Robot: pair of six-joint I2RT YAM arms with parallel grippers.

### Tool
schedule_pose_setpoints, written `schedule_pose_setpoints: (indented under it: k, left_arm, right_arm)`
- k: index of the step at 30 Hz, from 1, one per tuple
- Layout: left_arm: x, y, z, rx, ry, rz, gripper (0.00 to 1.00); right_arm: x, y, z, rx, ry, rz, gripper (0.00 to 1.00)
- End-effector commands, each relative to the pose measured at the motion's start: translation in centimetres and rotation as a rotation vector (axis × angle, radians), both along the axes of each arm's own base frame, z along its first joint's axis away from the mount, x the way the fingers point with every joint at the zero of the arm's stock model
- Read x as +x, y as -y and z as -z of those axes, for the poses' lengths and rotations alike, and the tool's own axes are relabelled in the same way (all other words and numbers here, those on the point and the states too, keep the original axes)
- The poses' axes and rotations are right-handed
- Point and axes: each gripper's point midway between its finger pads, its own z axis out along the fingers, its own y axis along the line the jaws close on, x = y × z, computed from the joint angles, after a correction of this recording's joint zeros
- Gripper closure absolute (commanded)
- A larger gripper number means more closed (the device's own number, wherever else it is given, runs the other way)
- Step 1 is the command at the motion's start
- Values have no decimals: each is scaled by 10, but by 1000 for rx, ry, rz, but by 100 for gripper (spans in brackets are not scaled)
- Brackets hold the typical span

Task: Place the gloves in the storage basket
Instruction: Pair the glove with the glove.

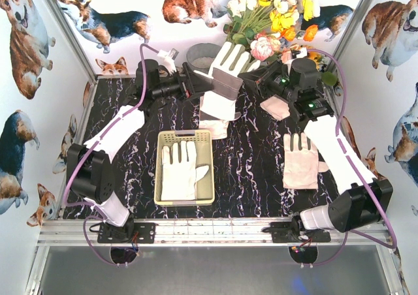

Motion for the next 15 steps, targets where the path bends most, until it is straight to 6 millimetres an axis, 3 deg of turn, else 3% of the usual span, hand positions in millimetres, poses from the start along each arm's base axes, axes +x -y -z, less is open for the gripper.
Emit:
schedule_pose_setpoints:
  k: [1, 4, 6, 11, 15]
  left_arm:
    - [-9, 7, -31, -107, 102, 72, 8]
    - [-15, 9, -41, -153, 127, 105, 10]
    - [-17, 9, -45, -164, 139, 119, 17]
    - [-12, 8, -34, -123, 104, 90, 47]
    - [-7, 6, -29, -85, 102, 59, 79]
  right_arm:
    - [1, -5, -19, 15, 78, -29, 100]
    - [1, -5, -14, 7, 72, -33, 100]
    - [1, -6, -11, 5, 67, -38, 100]
    - [3, -5, -3, -20, 57, -31, 100]
    - [5, -4, 4, -51, 49, -31, 100]
